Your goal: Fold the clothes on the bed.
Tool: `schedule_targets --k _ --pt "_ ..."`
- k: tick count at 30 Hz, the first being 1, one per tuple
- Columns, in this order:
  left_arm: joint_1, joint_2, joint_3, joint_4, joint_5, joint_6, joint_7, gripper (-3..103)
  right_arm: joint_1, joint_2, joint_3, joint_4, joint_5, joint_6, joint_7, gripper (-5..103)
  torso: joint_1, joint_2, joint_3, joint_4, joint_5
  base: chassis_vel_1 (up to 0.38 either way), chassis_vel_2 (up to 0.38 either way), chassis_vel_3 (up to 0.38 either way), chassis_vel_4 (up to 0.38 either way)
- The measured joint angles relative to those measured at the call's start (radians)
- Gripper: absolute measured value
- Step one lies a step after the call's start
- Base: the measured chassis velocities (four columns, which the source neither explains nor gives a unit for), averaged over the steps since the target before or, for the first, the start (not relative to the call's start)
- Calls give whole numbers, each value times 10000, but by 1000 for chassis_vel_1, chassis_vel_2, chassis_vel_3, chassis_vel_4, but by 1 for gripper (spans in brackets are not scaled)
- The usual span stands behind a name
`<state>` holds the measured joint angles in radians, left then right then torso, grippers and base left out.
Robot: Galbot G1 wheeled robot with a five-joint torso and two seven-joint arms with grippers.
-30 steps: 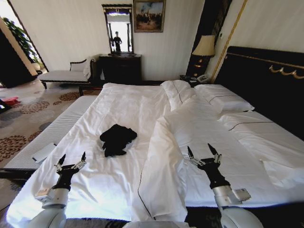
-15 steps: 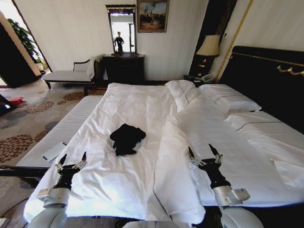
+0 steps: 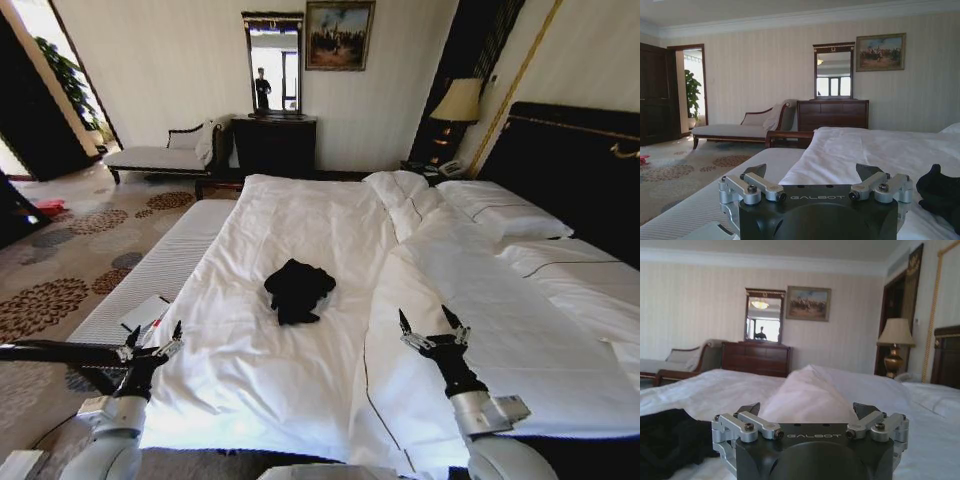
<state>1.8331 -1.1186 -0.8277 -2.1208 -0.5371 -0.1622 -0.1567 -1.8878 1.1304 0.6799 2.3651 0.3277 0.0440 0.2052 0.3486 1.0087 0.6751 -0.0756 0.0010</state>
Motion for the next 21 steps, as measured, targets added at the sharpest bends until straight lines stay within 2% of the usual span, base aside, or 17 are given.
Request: schedule_targets --k 5,9,13,21 --pt "-19 1 0 67 -5 -1 0 100 -97 -8 181 105 836 -675 332 100 1 0 0 4 -3 -41 -13 27 10" --pt "-73 7 -1 153 -22 -6 -2 100 -679 285 228 1202 1583 -1431 494 100 -2 2 -2 5 -19 0 0 0 0" --pt "-157 3 69 186 -26 -6 -4 100 -857 390 293 1366 1487 -1638 576 100 -4 2 -2 1 -10 0 0 0 0" --pt "-219 -40 195 206 -2 -6 -2 100 -680 300 483 803 1025 -1498 624 100 -2 0 0 4 -9 0 0 0 0"
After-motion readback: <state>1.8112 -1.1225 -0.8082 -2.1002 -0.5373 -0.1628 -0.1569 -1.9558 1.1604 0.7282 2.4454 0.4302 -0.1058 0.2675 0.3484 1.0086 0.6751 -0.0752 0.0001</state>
